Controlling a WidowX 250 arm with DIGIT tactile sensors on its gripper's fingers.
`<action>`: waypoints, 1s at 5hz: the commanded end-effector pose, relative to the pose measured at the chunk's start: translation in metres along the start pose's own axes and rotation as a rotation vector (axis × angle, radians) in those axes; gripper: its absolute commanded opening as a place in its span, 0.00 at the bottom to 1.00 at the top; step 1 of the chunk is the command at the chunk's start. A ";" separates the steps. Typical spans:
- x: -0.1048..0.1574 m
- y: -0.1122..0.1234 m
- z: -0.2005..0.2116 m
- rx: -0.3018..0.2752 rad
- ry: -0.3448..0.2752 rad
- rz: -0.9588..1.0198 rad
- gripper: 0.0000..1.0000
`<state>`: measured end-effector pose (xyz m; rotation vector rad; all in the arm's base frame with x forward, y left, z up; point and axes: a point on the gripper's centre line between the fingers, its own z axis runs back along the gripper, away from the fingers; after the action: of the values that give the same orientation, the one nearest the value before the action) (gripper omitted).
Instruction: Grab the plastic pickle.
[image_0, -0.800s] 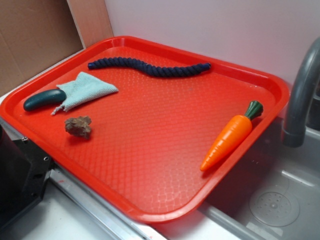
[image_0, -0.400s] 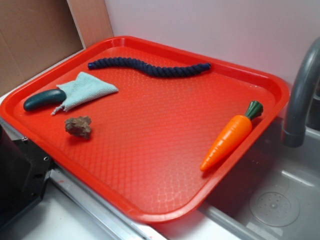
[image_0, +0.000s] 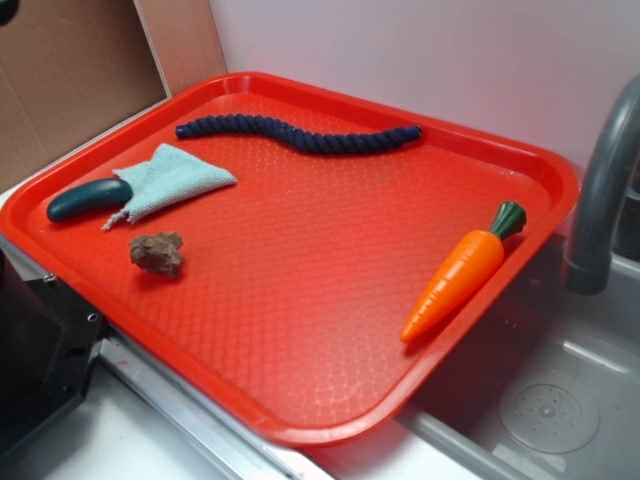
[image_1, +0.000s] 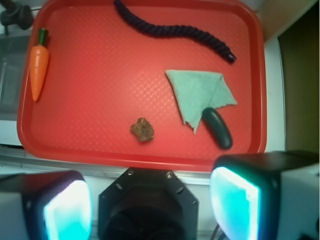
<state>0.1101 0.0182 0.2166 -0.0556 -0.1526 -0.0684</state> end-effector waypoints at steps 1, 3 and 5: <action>0.013 0.051 -0.066 0.027 -0.014 -0.211 1.00; 0.010 0.078 -0.116 0.021 0.051 -0.266 1.00; 0.001 0.092 -0.157 0.116 0.104 -0.289 1.00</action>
<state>0.1352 0.0972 0.0524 0.0684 -0.0431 -0.3452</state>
